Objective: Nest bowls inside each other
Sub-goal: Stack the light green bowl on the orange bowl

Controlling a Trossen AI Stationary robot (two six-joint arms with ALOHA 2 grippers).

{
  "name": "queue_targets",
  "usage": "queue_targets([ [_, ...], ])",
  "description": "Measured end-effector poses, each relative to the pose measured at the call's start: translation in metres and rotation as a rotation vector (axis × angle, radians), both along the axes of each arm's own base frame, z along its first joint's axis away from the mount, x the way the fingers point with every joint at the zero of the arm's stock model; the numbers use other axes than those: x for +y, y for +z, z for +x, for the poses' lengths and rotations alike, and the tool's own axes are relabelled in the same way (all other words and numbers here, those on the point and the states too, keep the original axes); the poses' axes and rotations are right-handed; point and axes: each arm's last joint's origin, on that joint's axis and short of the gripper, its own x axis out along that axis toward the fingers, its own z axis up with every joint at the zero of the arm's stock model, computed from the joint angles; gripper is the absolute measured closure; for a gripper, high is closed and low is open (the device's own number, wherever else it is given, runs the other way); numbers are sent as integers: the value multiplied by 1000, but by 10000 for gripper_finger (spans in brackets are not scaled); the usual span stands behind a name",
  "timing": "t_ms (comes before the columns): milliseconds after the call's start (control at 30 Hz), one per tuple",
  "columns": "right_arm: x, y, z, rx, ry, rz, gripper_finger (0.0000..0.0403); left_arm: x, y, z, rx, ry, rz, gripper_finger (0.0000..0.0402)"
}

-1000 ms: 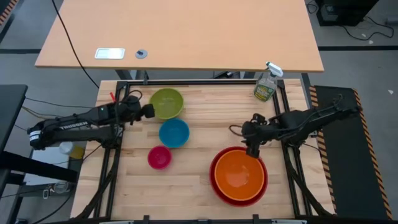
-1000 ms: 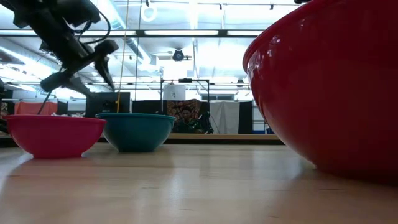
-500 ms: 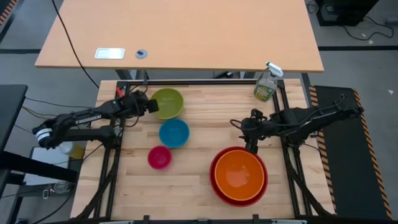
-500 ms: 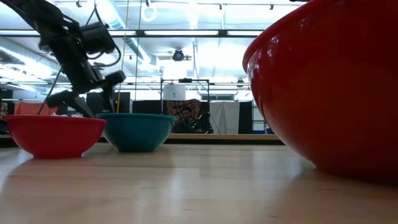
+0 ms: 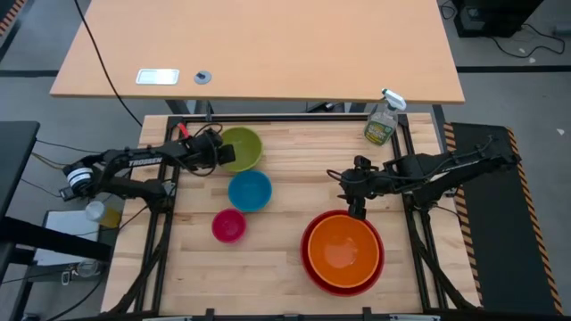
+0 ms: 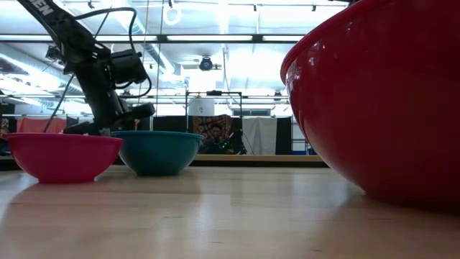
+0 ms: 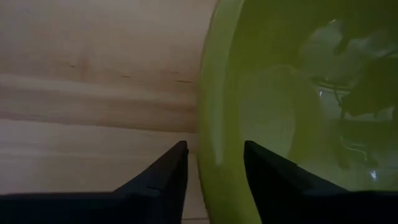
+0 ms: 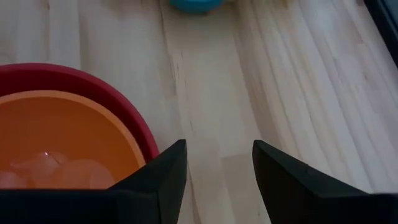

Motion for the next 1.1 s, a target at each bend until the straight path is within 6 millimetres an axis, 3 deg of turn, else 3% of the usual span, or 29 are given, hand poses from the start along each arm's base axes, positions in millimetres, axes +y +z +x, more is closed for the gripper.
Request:
queue_targets([
  [433,-6,0,1,-1,-13,-12,213,1,1,1,-8,12,15,387],
  [767,-9,0,2,4,-24,47,213,6,9,7,-74,16,82,387],
  [1000,-32,1,1,-4,-123,77,213,9,43,30,-132,-130,181,387],
  [1100,-45,2,-6,-17,-146,76,213,8,66,41,-148,-201,229,388],
])
